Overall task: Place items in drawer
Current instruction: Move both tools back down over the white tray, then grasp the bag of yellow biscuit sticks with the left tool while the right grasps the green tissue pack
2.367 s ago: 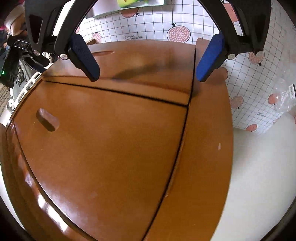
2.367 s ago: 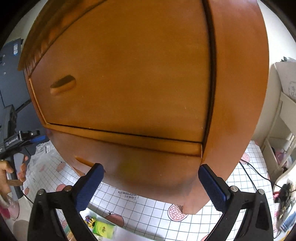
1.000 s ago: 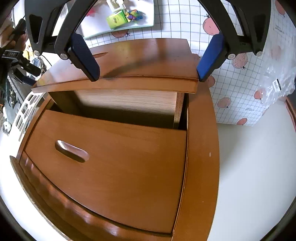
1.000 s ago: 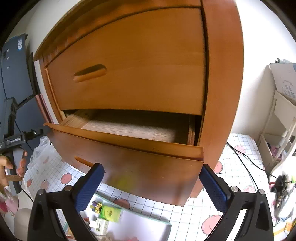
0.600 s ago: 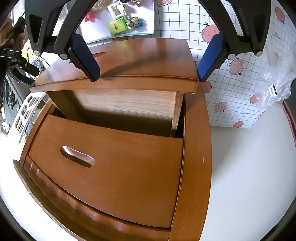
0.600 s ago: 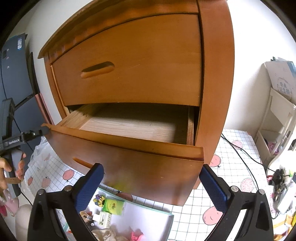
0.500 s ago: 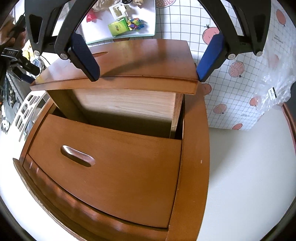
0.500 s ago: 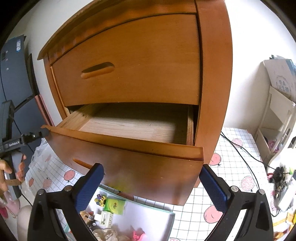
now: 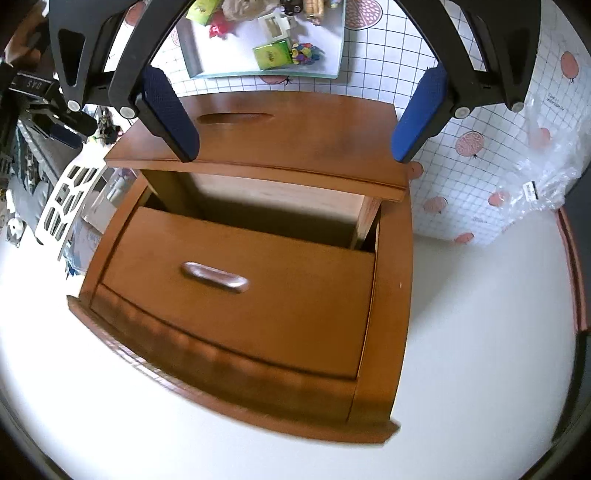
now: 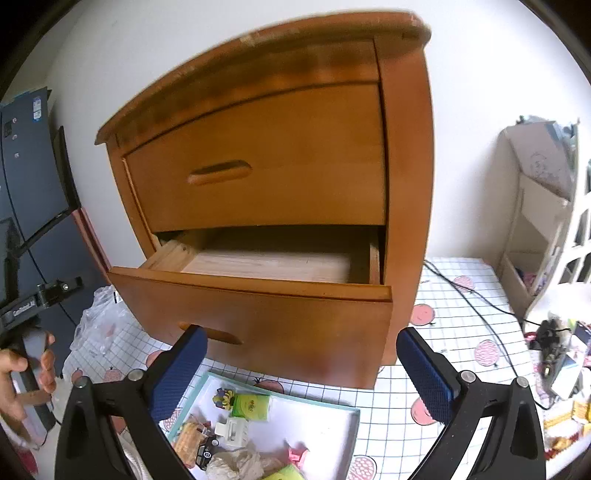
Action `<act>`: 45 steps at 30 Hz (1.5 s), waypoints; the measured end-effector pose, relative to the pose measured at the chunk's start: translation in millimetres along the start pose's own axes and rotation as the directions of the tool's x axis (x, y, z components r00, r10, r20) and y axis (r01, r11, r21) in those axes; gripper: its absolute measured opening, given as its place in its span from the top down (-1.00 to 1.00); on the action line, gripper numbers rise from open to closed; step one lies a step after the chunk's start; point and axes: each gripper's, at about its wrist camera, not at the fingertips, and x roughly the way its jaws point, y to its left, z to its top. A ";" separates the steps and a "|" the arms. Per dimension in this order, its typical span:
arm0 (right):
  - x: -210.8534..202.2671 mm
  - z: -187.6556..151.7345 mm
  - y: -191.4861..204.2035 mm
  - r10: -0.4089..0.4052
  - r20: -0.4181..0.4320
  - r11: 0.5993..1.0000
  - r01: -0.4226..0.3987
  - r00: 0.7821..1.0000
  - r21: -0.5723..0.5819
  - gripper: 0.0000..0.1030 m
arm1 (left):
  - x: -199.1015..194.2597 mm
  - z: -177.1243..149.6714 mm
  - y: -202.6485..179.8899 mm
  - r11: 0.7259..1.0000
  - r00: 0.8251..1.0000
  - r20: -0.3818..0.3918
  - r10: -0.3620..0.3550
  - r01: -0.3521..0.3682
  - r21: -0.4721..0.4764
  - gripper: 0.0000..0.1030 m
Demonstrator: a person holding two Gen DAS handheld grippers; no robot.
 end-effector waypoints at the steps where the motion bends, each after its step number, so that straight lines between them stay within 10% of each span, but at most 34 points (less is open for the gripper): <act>1: -7.5 -2.9 2.1 -0.011 0.019 1.000 0.011 1.000 0.001 -1.00 | -4.7 -3.5 -5.9 1.000 1.000 0.012 0.013 -0.013 0.004 -1.00; 7: -25.0 -22.2 6.1 -0.060 0.037 0.997 0.058 0.997 0.055 -1.00 | -13.5 -23.9 -31.0 1.000 1.000 0.004 0.030 -0.030 -0.004 -1.00; 16: 5.7 -65.0 8.3 -0.027 -0.127 0.998 0.035 0.991 0.060 -1.00 | 36.4 -79.1 -35.0 0.996 0.970 -0.229 0.084 -0.091 -0.022 -1.00; 30: 79.8 -156.3 -1.8 0.013 -0.405 0.985 0.058 0.914 0.162 -1.00 | 94.2 -159.6 3.5 0.979 0.880 -0.462 0.110 -0.176 -0.101 -1.00; 45: 113.0 -208.2 -5.0 0.043 -0.524 0.977 0.073 0.850 0.199 -1.00 | 109.1 -190.6 30.2 0.972 0.844 -0.527 0.097 -0.195 -0.132 -0.81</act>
